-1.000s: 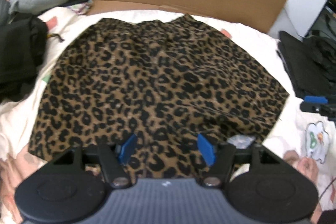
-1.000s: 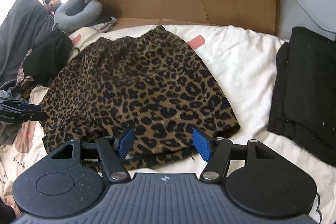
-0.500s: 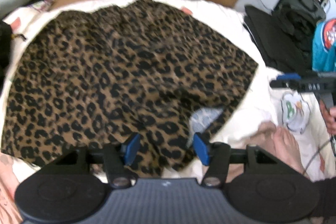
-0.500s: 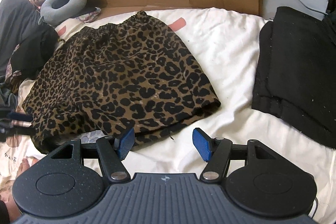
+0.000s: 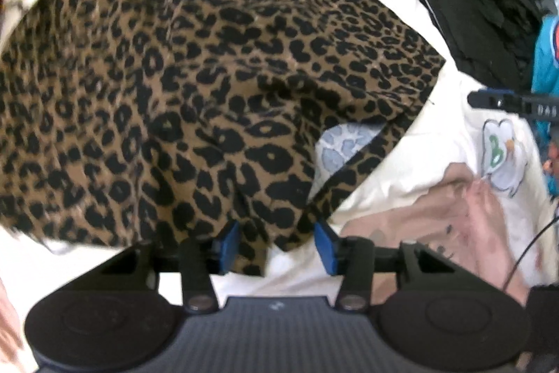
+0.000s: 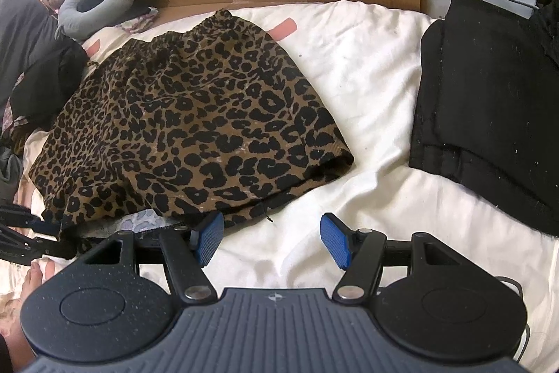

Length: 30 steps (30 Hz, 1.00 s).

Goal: Fold clothes

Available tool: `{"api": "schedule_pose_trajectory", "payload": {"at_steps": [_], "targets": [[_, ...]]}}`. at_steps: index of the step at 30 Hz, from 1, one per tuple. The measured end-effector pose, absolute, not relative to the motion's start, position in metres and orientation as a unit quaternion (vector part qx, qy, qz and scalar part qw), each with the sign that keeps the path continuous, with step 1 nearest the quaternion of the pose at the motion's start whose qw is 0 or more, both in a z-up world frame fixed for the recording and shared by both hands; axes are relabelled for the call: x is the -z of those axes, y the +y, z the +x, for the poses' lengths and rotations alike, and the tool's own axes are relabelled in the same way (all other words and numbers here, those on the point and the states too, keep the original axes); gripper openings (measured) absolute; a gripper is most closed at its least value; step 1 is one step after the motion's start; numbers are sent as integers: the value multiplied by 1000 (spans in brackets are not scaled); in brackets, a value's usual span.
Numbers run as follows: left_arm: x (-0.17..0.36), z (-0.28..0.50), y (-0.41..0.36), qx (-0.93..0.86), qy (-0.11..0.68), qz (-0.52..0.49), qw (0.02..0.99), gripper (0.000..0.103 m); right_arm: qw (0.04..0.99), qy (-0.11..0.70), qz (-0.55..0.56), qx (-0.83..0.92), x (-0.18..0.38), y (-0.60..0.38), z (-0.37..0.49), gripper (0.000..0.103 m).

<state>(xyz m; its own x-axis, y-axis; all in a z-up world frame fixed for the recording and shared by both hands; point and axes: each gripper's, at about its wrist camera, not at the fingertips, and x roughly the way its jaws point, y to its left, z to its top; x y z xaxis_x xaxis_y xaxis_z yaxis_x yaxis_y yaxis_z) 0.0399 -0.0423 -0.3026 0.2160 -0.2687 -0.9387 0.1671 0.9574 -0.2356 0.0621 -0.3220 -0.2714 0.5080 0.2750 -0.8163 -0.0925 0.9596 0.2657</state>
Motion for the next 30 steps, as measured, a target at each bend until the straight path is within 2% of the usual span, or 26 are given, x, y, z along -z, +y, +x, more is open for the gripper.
{"api": "schedule_pose_trajectory", "payload": {"at_steps": [7, 10, 12, 13, 15, 19, 22, 25, 30], "targets": [[308, 41, -43, 150, 595, -81, 786, 47, 868, 475, 111, -94, 275, -330, 70, 67], [313, 42, -42, 140, 595, -87, 787, 38, 872, 470, 113, -82, 277, -336, 78, 67], [313, 43, -40, 137, 593, -89, 789, 27, 875, 465, 112, -74, 278, -339, 83, 67], [313, 43, -39, 137, 592, -88, 790, 26, 877, 463, 109, -74, 279, -340, 85, 67], [311, 43, -36, 140, 589, -90, 791, 16, 880, 458, 104, -73, 279, -341, 91, 67], [308, 40, -38, 155, 584, -73, 793, 8, 881, 457, 85, -82, 283, -338, 104, 65], [306, 37, -43, 164, 581, -50, 796, 6, 882, 458, 84, -76, 291, -341, 117, 63], [304, 37, -43, 167, 578, -38, 798, 5, 879, 466, 75, -73, 301, -343, 127, 52], [304, 37, -43, 168, 578, -30, 798, 4, 875, 474, 69, -73, 309, -344, 134, 51]]}}
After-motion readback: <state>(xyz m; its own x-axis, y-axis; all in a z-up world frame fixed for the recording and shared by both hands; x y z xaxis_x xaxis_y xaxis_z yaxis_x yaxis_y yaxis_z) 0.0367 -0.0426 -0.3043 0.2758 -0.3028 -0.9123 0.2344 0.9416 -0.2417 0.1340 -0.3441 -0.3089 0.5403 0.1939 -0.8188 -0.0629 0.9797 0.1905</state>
